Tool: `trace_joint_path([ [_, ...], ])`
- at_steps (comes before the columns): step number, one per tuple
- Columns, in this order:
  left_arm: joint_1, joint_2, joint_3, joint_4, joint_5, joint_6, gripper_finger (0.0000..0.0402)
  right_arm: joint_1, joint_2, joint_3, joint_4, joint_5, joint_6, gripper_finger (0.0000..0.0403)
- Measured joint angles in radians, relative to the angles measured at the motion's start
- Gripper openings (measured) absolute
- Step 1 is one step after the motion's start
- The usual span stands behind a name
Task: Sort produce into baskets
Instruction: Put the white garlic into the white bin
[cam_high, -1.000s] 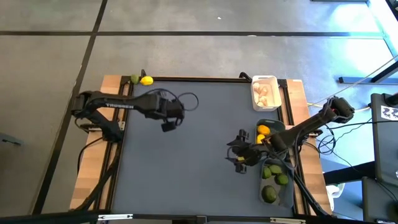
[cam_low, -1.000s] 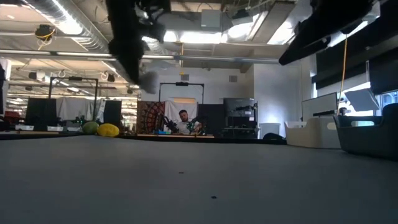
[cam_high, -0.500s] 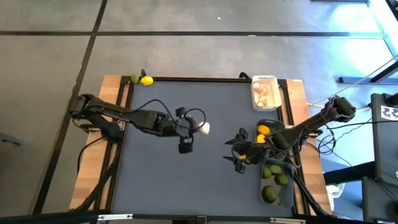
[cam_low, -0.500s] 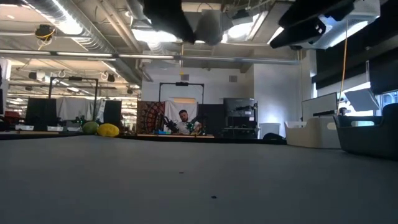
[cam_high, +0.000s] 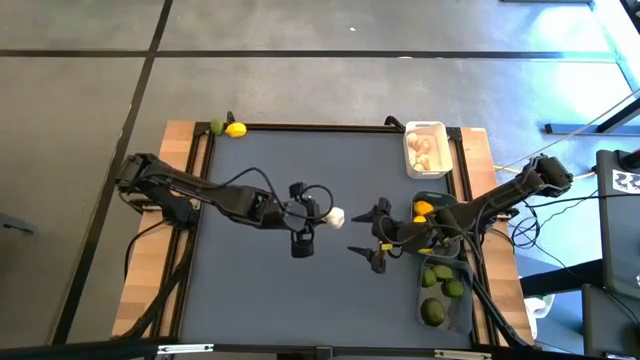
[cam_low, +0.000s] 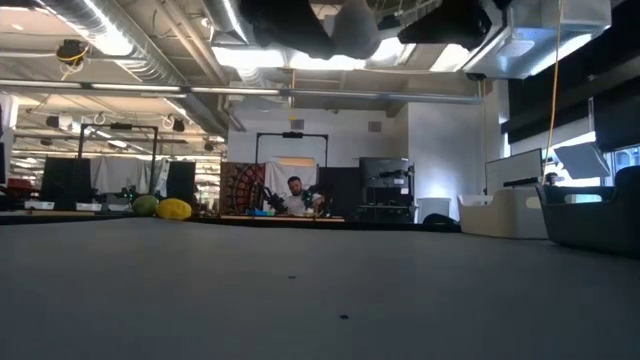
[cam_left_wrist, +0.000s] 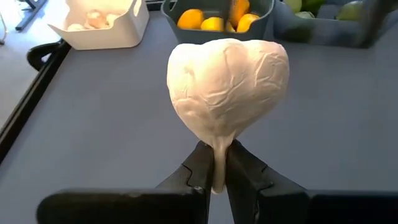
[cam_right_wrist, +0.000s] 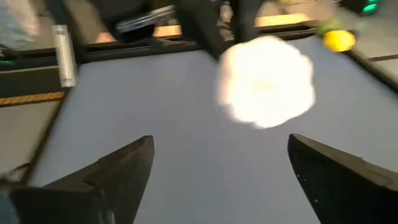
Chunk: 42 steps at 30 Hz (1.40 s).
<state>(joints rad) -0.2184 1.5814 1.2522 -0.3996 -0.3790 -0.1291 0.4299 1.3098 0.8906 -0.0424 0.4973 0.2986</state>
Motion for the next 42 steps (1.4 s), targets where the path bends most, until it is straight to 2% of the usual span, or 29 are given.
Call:
trace_joint_path([
  [3,0.0,0.021,0.0,0.026,0.01,0.0,0.003,0.0,0.0,0.0,0.0,0.074,-0.017,0.0388],
  [6,-0.003,0.045,0.0,0.077,0.036,0.003,0.003,-0.001,0.0,0.0,0.026,0.102,-0.018,0.0398],
  [13,-0.012,0.094,0.0,0.215,0.045,0.036,0.0031,-0.012,0.002,0.0,0.053,0.035,-0.012,0.0391],
  [20,-0.016,0.099,0.0,0.253,0.045,0.039,0.0031,-0.012,0.002,0.0,0.053,0.034,-0.015,0.039],
  [25,-0.027,0.098,0.0,0.292,0.044,0.097,0.0031,-0.012,0.01,-0.001,0.051,0.033,-0.016,0.0386],
  [29,-0.026,0.098,0.0,0.285,0.044,0.098,0.0031,-0.012,0.01,-0.001,0.052,0.016,-0.016,0.0346],
  [36,-0.021,0.098,0.0,0.279,0.043,0.078,0.0031,-0.011,0.009,-0.001,0.055,-0.002,-0.043,0.0209],
  [42,-0.008,0.099,0.0,0.276,0.049,0.053,0.004,-0.012,0.009,-0.001,0.048,-0.019,-0.047,0.0204],
])
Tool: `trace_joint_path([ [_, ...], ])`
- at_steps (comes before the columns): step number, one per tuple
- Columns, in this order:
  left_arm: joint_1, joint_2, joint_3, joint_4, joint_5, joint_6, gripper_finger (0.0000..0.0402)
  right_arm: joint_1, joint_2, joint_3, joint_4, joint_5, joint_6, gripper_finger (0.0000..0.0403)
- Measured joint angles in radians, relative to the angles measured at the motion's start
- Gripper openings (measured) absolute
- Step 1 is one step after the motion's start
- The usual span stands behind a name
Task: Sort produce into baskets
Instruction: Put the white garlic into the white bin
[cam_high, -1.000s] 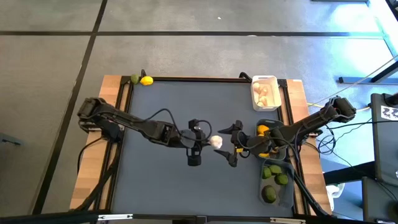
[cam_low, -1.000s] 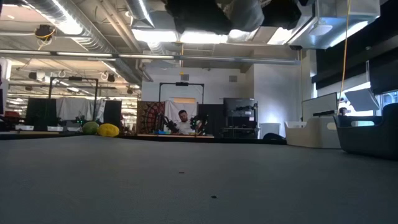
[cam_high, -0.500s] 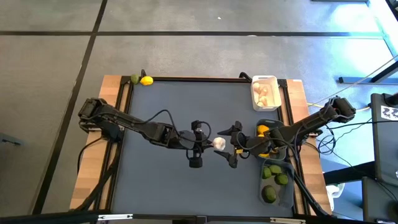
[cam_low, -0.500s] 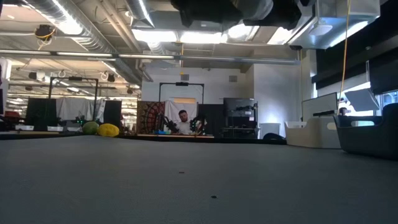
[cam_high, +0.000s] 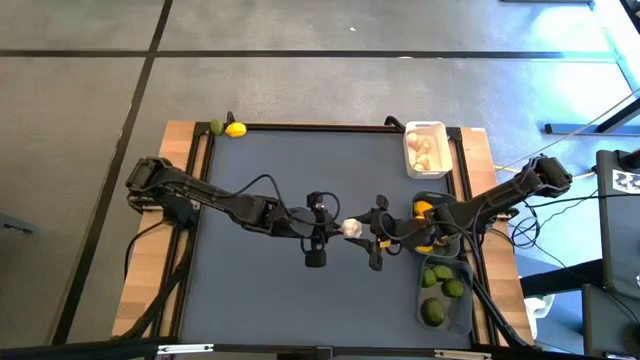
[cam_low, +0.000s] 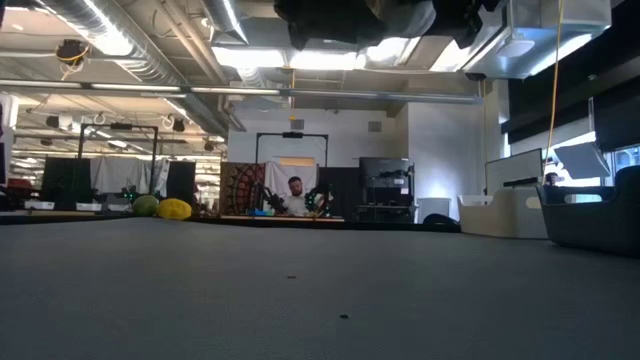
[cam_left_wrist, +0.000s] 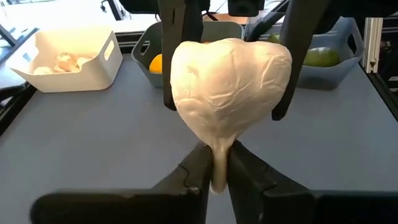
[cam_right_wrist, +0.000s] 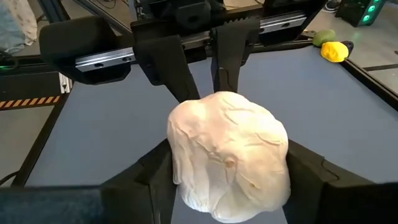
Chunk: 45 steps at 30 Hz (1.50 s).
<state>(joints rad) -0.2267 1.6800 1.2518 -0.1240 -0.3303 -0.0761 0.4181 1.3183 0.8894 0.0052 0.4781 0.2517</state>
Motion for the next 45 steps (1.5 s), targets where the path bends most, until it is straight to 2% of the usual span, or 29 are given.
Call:
trace_joint_path([
  [10,0.005,-0.001,0.0,-0.014,-0.009,-0.012,0.0144,0.0,-0.026,0.0,-0.076,0.013,-0.004,0.0213],
  [17,0.007,0.001,0.0,-0.078,-0.015,-0.006,0.016,0.001,-0.066,0.0,-0.227,0.112,0.006,0.0215],
  [21,0.007,0.002,0.0,-0.1,-0.015,-0.003,0.0155,0.001,-0.1,0.0,-0.378,0.211,0.044,0.0218],
  [28,0.014,0.002,0.0,-0.124,-0.02,-0.011,0.0151,-0.011,-0.127,0.0,-0.66,0.556,0.128,0.0219],
  [30,0.013,0.002,0.0,-0.124,-0.02,-0.005,0.015,-0.04,-0.127,0.0,-0.721,0.6,0.159,0.022],
  [33,0.013,0.002,0.0,-0.124,-0.021,-0.004,0.015,-0.122,-0.126,0.0,-0.808,0.599,0.219,0.022],
  [37,0.014,0.002,0.0,-0.127,-0.023,-0.004,0.015,-0.262,-0.126,0.0,-0.887,0.532,0.26,0.022],
  [45,0.013,0.002,0.0,-0.128,-0.033,-0.003,0.015,-0.551,-0.125,0.0,-0.92,0.346,0.18,0.0221],
])
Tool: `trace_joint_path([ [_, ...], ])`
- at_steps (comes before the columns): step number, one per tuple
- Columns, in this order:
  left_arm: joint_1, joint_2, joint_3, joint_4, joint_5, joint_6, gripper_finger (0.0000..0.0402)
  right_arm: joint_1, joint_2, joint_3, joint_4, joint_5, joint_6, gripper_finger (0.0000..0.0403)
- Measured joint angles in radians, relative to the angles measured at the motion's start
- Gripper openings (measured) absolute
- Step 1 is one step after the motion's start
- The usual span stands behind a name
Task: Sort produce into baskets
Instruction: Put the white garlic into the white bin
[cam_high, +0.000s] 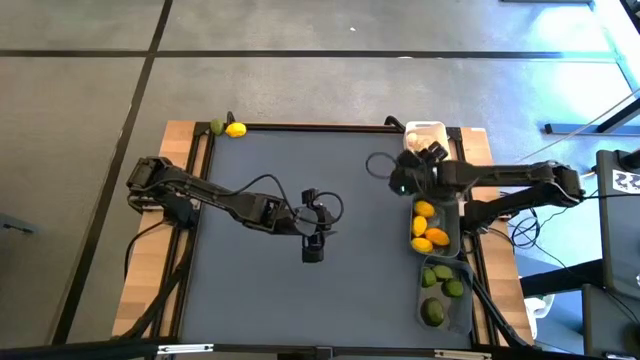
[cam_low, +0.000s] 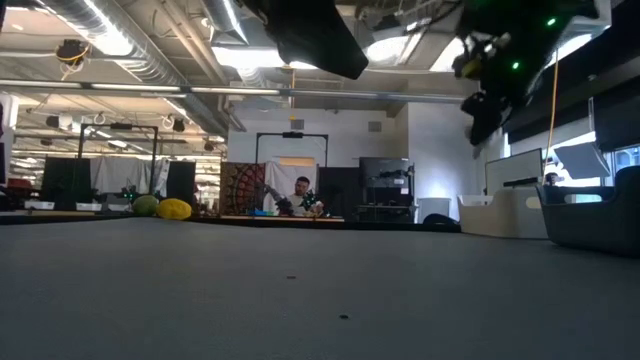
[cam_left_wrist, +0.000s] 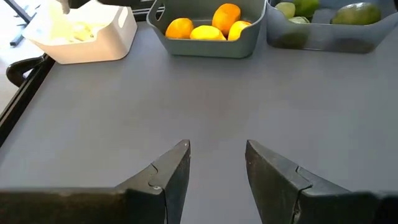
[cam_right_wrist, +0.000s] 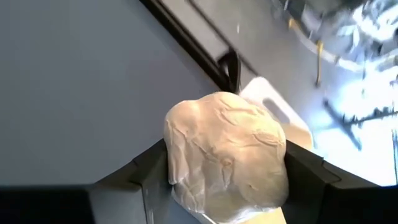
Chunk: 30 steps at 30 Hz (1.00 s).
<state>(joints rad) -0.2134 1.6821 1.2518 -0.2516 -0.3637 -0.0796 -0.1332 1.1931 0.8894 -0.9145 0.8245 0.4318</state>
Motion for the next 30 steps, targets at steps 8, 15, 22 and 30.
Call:
trace_joint_path([
  [8,0.0,0.0,0.0,0.0,0.0,-0.026,0.015,-0.241,0.026,0.0,0.006,-0.164,-0.073,0.0221],
  [15,-0.002,0.0,0.0,0.0,0.0,-0.043,0.015,-0.372,0.087,0.0,0.06,-0.233,-0.124,0.0221],
  [22,-0.002,0.0,0.0,0.0,0.0,-0.045,0.015,-0.492,0.188,0.0,0.059,-0.298,-0.154,0.0221],
  [30,-0.002,0.0,0.0,0.0,0.0,-0.045,0.015,-0.516,0.254,0.0,0.06,-0.293,-0.187,0.0221],
])
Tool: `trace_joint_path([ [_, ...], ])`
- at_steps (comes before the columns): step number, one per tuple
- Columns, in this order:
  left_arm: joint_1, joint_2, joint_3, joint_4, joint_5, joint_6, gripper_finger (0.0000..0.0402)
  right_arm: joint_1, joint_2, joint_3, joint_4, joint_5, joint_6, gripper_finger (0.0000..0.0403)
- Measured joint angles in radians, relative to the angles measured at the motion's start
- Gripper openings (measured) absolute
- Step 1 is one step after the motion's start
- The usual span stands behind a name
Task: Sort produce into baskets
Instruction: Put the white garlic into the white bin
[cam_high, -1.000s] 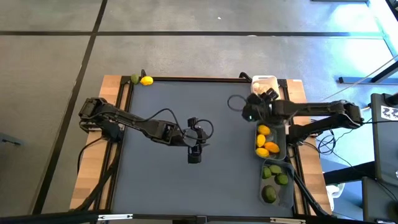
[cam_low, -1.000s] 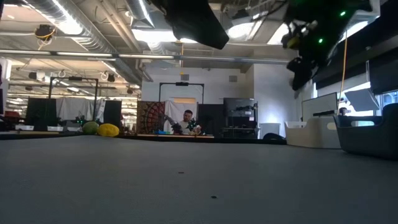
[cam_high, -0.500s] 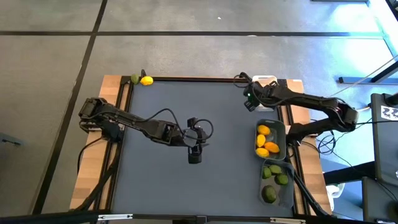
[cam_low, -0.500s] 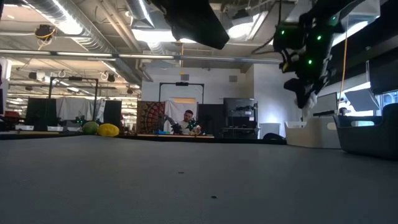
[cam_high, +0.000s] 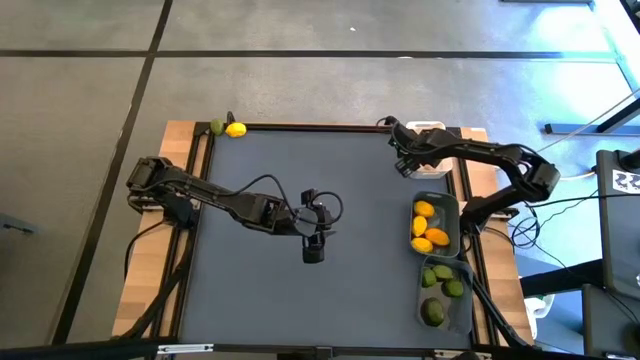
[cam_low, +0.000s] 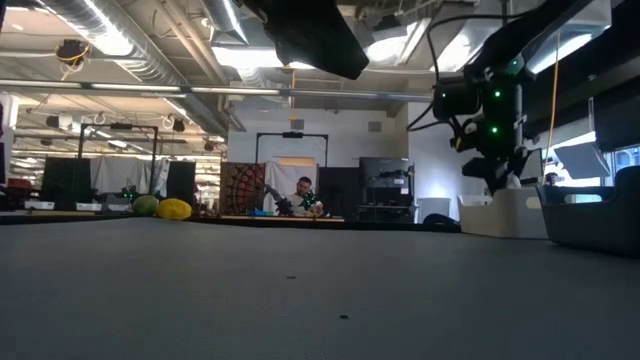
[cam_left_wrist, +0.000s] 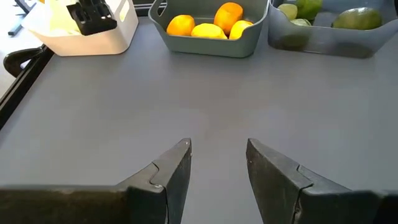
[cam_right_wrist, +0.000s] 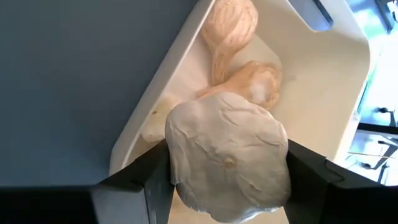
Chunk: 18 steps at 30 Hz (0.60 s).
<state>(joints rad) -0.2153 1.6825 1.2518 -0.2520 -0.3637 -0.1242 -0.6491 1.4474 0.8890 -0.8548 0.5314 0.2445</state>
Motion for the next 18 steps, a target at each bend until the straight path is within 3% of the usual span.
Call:
trace_joint_path([
  [6,0.0,0.0,0.0,0.0,0.0,0.0,0.015,0.0,0.036,0.0,0.013,0.017,-0.015,0.0228],
  [18,0.0,0.0,0.0,0.0,0.0,0.001,0.015,0.001,0.038,0.0,-0.005,0.039,-0.058,0.0338],
])
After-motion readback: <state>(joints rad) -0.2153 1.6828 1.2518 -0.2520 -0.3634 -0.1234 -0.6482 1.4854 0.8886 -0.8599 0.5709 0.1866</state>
